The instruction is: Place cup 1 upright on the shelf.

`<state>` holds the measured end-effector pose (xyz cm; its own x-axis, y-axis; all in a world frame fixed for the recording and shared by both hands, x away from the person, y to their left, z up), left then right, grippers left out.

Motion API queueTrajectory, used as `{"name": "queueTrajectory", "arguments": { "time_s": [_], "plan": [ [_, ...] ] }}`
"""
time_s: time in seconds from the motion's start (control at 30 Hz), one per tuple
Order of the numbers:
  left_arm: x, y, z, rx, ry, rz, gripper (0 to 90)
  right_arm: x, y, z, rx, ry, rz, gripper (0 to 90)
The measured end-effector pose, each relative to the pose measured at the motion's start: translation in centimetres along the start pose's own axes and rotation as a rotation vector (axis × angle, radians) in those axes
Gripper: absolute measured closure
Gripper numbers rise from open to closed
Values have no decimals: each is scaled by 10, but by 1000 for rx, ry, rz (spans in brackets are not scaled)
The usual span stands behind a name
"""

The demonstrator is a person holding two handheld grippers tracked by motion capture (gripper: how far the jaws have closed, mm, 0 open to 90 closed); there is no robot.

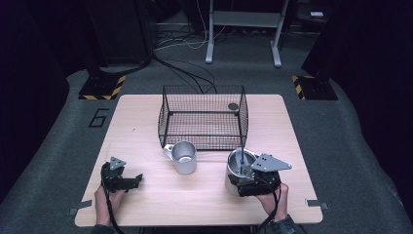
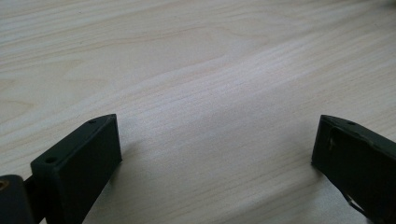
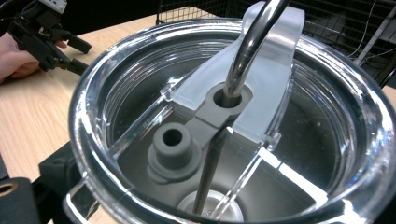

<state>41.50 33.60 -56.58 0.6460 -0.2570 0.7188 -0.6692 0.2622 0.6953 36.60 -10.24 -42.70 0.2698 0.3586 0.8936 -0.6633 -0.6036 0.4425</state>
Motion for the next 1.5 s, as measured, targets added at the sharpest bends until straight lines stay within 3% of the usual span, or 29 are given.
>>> {"name": "queueTrajectory", "arguments": {
  "time_s": [0.53,1.5],
  "plan": [
    [0,0,0,2,2,4,12,23,-2,17,-19,5,27,33],
    [0,0,0,-1,0,-3,12,53,-3,31,-28,6,41,34]
  ]
}}
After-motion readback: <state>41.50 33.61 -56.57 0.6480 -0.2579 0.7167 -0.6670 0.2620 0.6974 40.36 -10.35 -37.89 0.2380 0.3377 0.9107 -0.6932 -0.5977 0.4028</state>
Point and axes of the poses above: each handheld gripper's, and its own axes: y roughly backward along the jaws, x roughly out of its top, z roughly to its right, the point moved 5 cm from there along -y, roughly forward along the jaws, and after that the axes turned 1 degree about -x, right-handed, at the moved point
